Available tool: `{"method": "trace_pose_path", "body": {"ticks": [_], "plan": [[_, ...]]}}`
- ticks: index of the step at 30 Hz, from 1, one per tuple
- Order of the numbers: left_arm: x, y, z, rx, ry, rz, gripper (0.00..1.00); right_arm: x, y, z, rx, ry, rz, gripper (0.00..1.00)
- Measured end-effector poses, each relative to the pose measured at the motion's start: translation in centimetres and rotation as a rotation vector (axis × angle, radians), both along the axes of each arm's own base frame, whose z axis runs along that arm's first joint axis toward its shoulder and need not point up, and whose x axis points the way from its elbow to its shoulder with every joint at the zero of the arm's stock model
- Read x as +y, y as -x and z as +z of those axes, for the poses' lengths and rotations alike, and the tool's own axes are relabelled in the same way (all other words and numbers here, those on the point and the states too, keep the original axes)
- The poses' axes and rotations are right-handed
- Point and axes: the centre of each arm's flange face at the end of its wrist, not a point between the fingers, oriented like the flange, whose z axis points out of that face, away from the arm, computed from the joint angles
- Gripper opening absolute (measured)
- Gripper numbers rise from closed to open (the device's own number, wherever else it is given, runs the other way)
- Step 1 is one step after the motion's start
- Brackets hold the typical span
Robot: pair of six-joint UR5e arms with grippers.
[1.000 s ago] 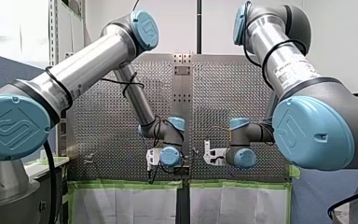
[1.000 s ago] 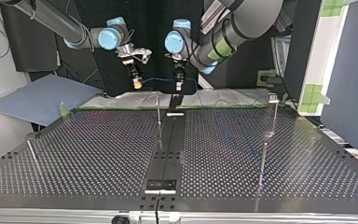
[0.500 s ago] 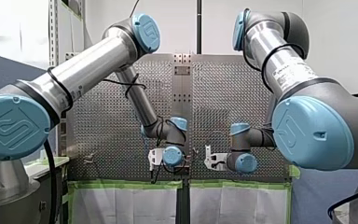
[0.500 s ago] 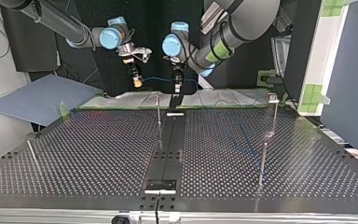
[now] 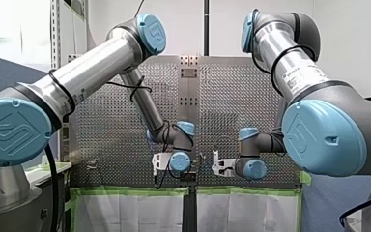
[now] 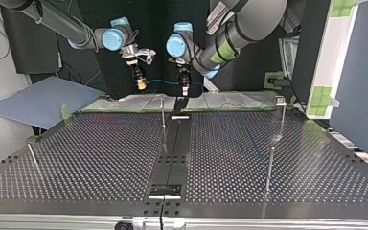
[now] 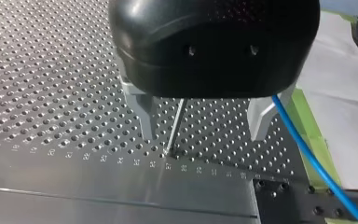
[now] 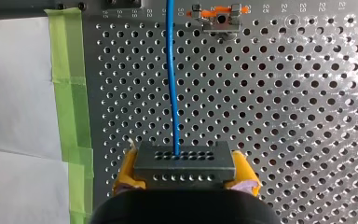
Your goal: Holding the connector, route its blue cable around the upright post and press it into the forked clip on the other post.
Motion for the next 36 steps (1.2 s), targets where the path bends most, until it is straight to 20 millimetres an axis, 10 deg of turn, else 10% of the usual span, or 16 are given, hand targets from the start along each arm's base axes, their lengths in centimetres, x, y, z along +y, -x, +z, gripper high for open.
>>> {"method": "trace_pose_path", "body": {"ticks": [13, 25, 30, 36], "plan": [[-0.04, -0.30, 0.28, -0.037, -0.024, 0.024, 0.76, 0.20, -0.04, -0.09, 0.002, -0.011, 0.005, 0.00], [-0.14, -0.40, 0.36, -0.046, -0.020, 0.022, 0.36, 0.29, -0.22, -0.07, 0.000, -0.010, 0.015, 0.00], [-0.17, -0.37, 0.33, -0.046, -0.019, 0.017, 0.04, 0.32, -0.25, -0.07, 0.000, -0.011, 0.016, 0.00], [-0.39, -0.33, 0.27, -0.042, -0.010, -0.006, 0.01, 0.34, -0.25, -0.08, 0.000, -0.011, 0.016, 0.00]]}}
